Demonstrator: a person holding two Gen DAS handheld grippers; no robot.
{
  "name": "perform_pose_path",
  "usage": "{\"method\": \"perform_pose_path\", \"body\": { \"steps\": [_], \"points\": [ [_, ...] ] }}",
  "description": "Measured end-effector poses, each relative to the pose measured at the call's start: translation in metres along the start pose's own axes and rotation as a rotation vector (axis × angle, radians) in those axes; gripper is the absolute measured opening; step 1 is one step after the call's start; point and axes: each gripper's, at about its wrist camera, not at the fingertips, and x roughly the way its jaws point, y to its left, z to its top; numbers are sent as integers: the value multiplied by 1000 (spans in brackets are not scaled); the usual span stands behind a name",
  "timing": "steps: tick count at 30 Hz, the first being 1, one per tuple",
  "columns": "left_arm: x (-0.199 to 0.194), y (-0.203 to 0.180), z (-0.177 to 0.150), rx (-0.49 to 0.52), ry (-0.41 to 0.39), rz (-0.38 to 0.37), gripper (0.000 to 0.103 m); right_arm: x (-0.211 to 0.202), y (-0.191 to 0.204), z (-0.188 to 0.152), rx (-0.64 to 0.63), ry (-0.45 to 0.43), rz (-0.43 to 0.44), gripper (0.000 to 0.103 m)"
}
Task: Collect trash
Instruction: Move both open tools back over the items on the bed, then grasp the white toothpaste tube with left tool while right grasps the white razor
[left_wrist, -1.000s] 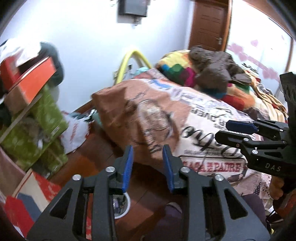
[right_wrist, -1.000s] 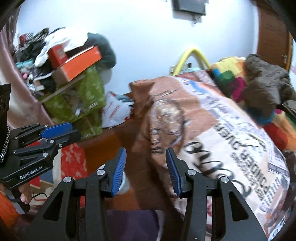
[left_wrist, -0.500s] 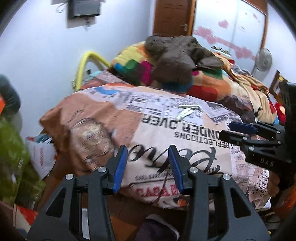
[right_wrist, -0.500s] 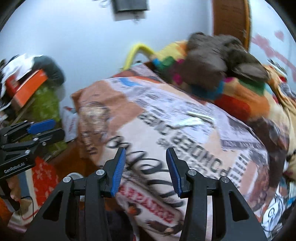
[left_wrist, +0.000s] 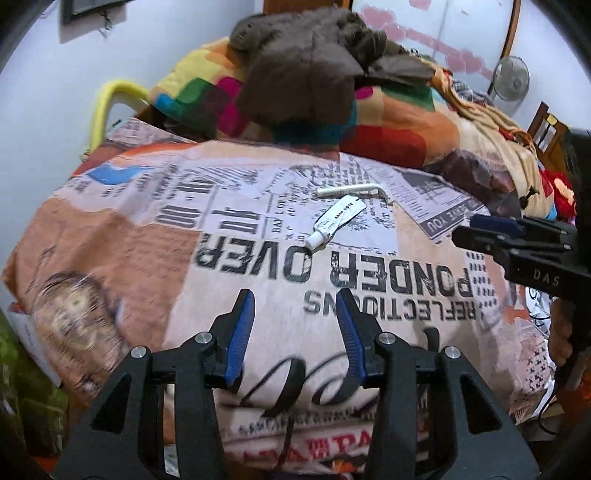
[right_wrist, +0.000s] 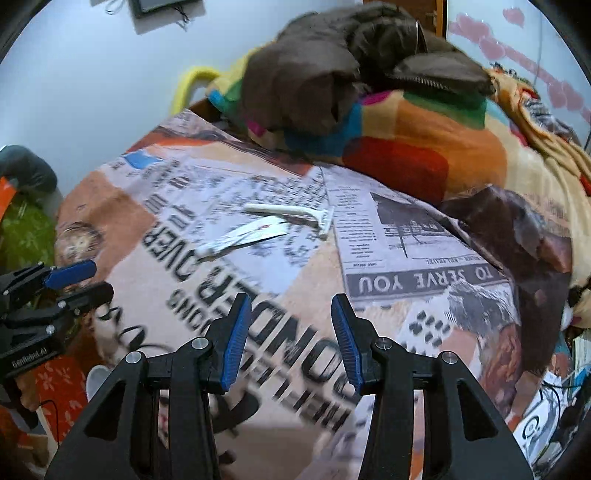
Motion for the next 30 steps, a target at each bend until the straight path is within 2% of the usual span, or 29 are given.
{"method": "perform_pose_path", "body": {
  "steps": [6,11,14,22,27,29,30],
  "points": [
    [49,-3,21,13,24,-33,45,42,-18,25,11,27,-21,42],
    [79,-6,33,27,32,-56,45,67,-9,39,-58,19,-63,41],
    [90,-12,39,47,20,-61,45,79,-7,45,-88,29,-102,41],
    [108,-16,43,70,-1,-88,45,92,-12,47,-71,18,-109,41],
    [108,-19,41,68,-4,-149,45,90,-14,45,-74,-13,-100,26],
    [108,-23,40,93,-9,-129,45,88,-15,44,-73,-21,-104,14],
    [108,-25,38,99,-13,-116,45,88,-14,44,-74,-21,-108,14]
  ]
}}
